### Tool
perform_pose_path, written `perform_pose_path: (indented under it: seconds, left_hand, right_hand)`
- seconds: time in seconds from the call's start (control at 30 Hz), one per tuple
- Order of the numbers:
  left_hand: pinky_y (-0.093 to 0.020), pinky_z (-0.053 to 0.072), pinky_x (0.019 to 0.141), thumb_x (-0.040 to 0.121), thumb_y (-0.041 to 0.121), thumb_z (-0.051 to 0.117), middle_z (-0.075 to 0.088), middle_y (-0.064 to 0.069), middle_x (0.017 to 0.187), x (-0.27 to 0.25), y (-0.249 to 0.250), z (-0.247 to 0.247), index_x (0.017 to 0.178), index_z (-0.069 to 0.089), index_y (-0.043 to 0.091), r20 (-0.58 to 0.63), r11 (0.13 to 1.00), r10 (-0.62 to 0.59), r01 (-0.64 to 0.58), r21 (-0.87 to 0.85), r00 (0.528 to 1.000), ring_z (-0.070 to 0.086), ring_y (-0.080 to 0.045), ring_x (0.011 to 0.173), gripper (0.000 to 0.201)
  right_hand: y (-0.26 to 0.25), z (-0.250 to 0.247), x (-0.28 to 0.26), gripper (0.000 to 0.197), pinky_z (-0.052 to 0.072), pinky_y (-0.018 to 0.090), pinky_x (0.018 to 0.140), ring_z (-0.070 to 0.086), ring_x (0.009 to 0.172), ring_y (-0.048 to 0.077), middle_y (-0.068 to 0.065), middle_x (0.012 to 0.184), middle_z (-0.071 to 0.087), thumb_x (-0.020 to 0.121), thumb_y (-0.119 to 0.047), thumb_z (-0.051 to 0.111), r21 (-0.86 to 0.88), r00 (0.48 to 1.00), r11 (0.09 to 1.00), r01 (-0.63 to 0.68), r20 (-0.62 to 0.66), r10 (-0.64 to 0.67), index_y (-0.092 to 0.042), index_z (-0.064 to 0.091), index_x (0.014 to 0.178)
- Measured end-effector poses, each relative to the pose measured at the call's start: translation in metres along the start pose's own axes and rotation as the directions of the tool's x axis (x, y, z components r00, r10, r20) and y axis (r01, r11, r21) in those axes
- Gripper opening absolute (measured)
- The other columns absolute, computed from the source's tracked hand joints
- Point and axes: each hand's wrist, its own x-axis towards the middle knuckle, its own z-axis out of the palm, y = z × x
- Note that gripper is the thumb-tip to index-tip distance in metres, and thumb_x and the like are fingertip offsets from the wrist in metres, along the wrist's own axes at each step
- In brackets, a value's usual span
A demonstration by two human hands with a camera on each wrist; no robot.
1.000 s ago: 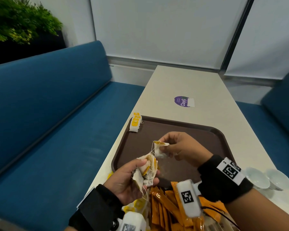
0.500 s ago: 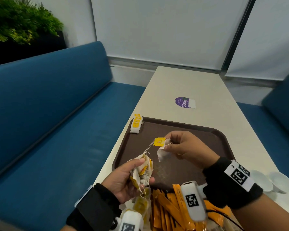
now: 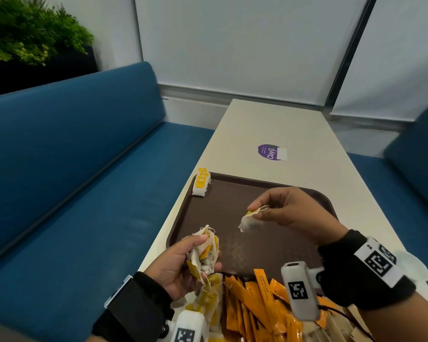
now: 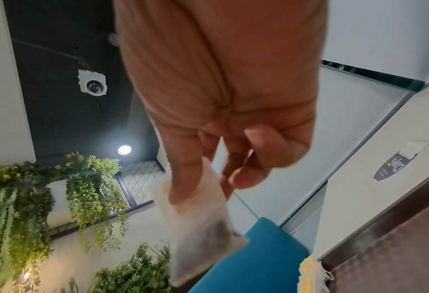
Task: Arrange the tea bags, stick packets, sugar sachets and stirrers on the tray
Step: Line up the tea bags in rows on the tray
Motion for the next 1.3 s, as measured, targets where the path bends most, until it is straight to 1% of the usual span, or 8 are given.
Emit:
perform_pose_path:
  seconds: [0.07,0.23,0.4,0.67,0.83,1.0,1.17,1.3]
  left_hand:
    - [-0.023,0.05,0.036,0.067,0.026,0.067,0.07,-0.019,0.089,-0.002,-0.002,0.0,0.109,0.065,0.001,0.002,1.0,-0.003,0.003,0.0,1.0,0.069,-0.027,0.062,0.049]
    - [-0.021,0.047,0.034,0.067,0.027,0.067,0.069,-0.019,0.09,-0.009,-0.002,-0.002,0.107,0.065,0.002,0.018,1.0,0.001,-0.001,-0.001,1.0,0.069,-0.027,0.064,0.047]
    - [-0.022,0.049,0.037,0.067,0.027,0.067,0.069,-0.018,0.088,-0.013,0.001,-0.01,0.1,0.069,0.001,0.047,1.0,0.011,-0.01,-0.028,0.999,0.068,-0.026,0.061,0.042]
    - [-0.02,0.045,0.031,0.065,0.026,0.063,0.069,-0.017,0.083,-0.012,0.023,-0.024,0.091,0.071,0.003,0.05,0.998,0.025,-0.022,-0.055,0.998,0.068,-0.025,0.056,0.036]
    - [-0.023,0.05,0.042,0.063,0.027,0.067,0.068,-0.019,0.086,0.0,0.034,-0.04,0.09,0.075,0.003,0.062,0.996,0.03,-0.025,-0.08,0.998,0.067,-0.026,0.058,0.037]
    - [-0.022,0.049,0.035,0.067,0.025,0.065,0.068,-0.02,0.085,0.008,0.041,-0.047,0.098,0.071,0.002,0.07,0.994,0.007,0.001,-0.112,0.998,0.067,-0.027,0.056,0.039]
    - [-0.022,0.049,0.041,0.063,0.026,0.067,0.069,-0.016,0.083,0.014,0.044,-0.051,0.088,0.076,0.005,0.095,0.992,-0.014,0.025,-0.121,0.995,0.067,-0.024,0.057,0.034]
    - [-0.02,0.047,0.035,0.065,0.025,0.066,0.068,-0.017,0.082,0.014,0.045,-0.055,0.087,0.076,0.005,0.101,0.986,-0.03,0.045,-0.158,0.994,0.067,-0.025,0.055,0.031]
  right_hand:
    - [0.003,0.002,0.003,0.008,0.05,0.033,0.076,0.061,0.081,0.022,0.007,0.086,0.067,0.079,-0.01,0.073,-0.117,0.998,0.993,-0.007,-0.059,0.0,-0.017,0.068,0.078]
    - [0.006,0.015,0.019,0.013,0.042,0.013,0.051,0.051,0.064,0.008,-0.001,0.081,0.058,0.085,-0.011,0.064,-0.301,0.996,0.95,-0.081,-0.071,0.063,-0.019,0.053,0.085]
    - [0.004,0.031,0.046,0.021,0.041,0.017,0.056,0.05,0.063,0.005,-0.008,0.077,0.055,0.087,-0.001,0.047,-0.353,0.992,0.928,-0.121,-0.006,0.128,-0.016,0.061,0.091]
    - [-0.002,0.046,0.114,0.029,0.042,0.012,0.043,0.054,0.064,0.009,-0.003,0.081,0.06,0.079,-0.003,0.068,-0.53,0.97,0.845,-0.075,0.158,0.185,-0.011,0.067,0.107]
    - [0.007,0.065,0.164,0.024,0.044,0.028,0.078,0.06,0.093,0.02,0.007,0.103,0.066,0.091,-0.022,0.06,-0.703,0.977,0.71,-0.053,0.11,0.183,-0.006,0.067,0.107]
    - [0.014,0.089,0.197,0.028,0.038,0.026,0.074,0.052,0.091,0.022,0.012,0.098,0.06,0.093,-0.022,0.056,-0.724,0.948,0.682,-0.106,0.134,0.29,0.0,0.065,0.108]
    - [0.032,0.106,0.227,0.029,0.04,0.021,0.048,0.052,0.056,0.016,0.002,0.062,0.049,0.092,-0.011,0.055,-0.662,0.914,0.688,-0.297,0.011,0.405,-0.012,0.045,0.064]
    - [0.037,0.104,0.233,0.015,0.05,0.023,0.056,0.054,0.064,0.02,0.002,0.068,0.047,0.089,-0.004,0.054,-0.469,0.914,0.788,-0.399,-0.13,0.385,-0.003,0.062,0.101]
